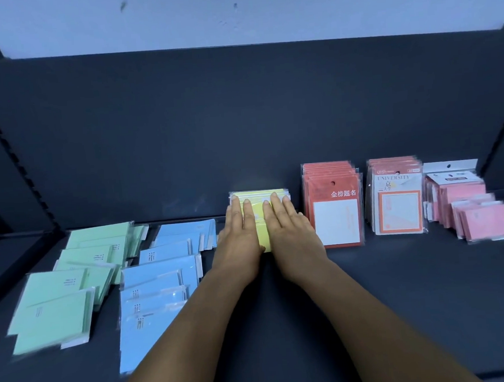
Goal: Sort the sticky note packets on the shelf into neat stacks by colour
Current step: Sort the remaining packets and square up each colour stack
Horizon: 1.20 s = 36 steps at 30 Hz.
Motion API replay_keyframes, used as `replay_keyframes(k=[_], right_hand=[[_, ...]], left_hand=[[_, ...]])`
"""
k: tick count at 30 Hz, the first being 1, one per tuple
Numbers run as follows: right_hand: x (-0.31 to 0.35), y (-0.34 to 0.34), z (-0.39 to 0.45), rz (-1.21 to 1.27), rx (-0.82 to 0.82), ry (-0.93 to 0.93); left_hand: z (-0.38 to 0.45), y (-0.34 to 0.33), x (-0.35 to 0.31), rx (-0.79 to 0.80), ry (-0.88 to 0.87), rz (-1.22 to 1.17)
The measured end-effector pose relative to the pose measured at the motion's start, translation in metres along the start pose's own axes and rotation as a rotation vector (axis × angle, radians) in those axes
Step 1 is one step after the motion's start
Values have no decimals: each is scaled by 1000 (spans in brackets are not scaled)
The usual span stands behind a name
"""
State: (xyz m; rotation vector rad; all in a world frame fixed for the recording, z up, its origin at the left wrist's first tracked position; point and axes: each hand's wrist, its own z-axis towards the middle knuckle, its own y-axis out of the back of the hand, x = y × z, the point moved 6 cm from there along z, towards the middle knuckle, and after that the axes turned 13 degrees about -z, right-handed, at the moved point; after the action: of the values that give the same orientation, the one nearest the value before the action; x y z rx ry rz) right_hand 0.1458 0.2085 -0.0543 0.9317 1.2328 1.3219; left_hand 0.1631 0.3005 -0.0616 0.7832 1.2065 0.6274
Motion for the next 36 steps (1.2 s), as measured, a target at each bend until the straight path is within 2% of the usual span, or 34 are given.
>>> replay_keyframes(k=[10,18,22,27,31,36], right_hand=[[4,5,-3,11,3,-13],[18,25,-12,85,-56,95],[38,32,-18,161,-66,180],[73,38,-24,195,47,260],[100,32,-21,335,197,188],[119,20,-7,468,270,-9]], left_hand=[[-3,4,-4,100,65,66],[-28,36,-8,103,107,190],[-54,65,13,101,182,257],[-70,91,59,123,304,282],[-71,96,84,169,288,209],[-62,100,104,197,246,51]])
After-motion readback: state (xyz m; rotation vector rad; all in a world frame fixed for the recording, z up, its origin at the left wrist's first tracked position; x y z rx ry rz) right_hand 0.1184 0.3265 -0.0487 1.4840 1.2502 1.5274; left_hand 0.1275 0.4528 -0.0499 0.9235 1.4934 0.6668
